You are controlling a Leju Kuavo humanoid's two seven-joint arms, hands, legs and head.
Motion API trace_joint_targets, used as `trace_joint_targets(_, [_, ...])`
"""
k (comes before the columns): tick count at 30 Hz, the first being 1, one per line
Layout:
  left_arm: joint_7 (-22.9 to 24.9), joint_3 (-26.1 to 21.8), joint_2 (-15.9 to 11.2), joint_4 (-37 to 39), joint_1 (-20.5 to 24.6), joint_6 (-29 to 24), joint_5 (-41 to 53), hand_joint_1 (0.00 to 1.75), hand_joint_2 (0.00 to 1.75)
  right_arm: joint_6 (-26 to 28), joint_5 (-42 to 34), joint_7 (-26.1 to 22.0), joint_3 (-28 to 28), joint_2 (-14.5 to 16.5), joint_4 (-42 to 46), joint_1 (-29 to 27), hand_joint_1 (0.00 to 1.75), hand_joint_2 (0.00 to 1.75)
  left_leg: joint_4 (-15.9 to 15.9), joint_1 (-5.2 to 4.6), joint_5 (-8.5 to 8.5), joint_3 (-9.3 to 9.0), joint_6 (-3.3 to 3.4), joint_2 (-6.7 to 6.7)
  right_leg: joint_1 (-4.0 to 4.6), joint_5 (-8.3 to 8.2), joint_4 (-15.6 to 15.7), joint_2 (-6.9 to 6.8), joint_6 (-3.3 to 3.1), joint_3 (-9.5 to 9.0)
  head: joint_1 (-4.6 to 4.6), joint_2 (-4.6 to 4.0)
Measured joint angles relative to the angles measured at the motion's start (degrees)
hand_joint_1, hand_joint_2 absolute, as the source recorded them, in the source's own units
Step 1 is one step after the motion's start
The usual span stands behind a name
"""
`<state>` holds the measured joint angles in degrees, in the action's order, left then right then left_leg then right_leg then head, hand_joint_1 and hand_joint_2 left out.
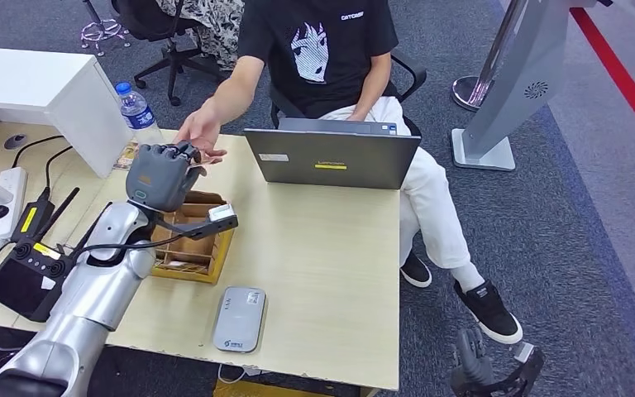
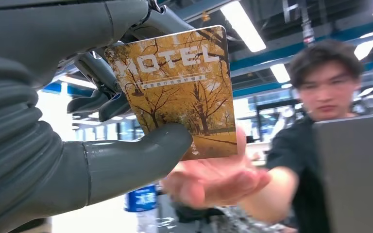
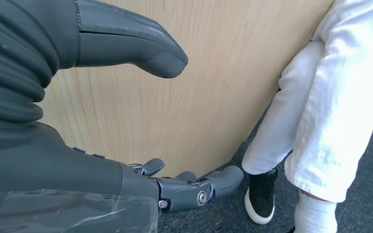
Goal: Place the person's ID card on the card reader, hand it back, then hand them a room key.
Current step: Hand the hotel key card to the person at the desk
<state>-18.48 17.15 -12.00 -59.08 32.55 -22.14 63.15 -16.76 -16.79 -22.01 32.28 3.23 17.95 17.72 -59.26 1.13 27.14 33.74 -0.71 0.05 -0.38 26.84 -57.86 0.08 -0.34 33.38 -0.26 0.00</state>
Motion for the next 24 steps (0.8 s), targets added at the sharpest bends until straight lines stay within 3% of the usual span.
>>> trace_joint_targets(4, [0.45,-0.82,0.03,3.27,2.05,-1.31,1.02,1.74,1.75,0.04,0.15,0.26,-0.14,0.2,-0.07,0.25,0.0,1.75,0.0,-0.01,0.0,0.0,0.0,0.0,0.0,0.0,0.0,0.0,0.0,0.0,0.01,0.0])
trace_joint_targets(5, [0.45,-0.98,0.05,3.81,2.34,-1.57,1.09,1.54,1.75,0.04,0.15,0.27,-0.16,0.25,-0.09,0.27,0.0,1.75,0.0,-0.01,0.0,0.0,0.0,0.0,0.0,0.0,0.0,0.0,0.0,0.0,0.01,0.0])
trace_joint_targets(8, [0.43,-1.32,0.14,4.87,2.68,-1.87,1.2,0.24,1.75,0.03,0.14,0.27,-0.19,0.36,-0.16,0.3,0.0,1.75,0.0,-0.02,0.0,0.01,0.0,0.01,-0.01,0.0,0.01,0.01,0.0,0.0,0.01,0.0])
trace_joint_targets(9, [0.38,-1.38,0.17,5.04,2.66,-1.91,1.21,0.0,1.75,0.03,0.14,0.26,-0.19,0.38,-0.19,0.31,0.0,1.75,0.0,-0.01,0.0,0.01,0.0,0.01,-0.01,0.0,0.01,0.01,0.0,0.0,0.0,0.0])
trace_joint_targets(16, [-1.2,-1.47,0.67,4.83,1.3,-2.97,0.6,0.0,1.75,0.07,-0.05,0.2,-0.18,0.46,-0.22,0.32,0.0,1.75,0.0,-0.01,0.0,0.01,0.0,0.0,-0.01,0.0,0.01,0.0,0.0,0.01,0.01,0.0])
trace_joint_targets(24, [-5.31,-1.45,2.78,-4.67,-8.15,-4.13,-2.07,0.0,1.75,0.3,-0.94,-0.43,-0.16,0.46,-0.22,0.2,0.0,1.75,0.0,-0.02,0.04,0.02,0.03,0.01,-0.02,0.01,0.05,0.03,0.02,0.02,0.02,0.0])
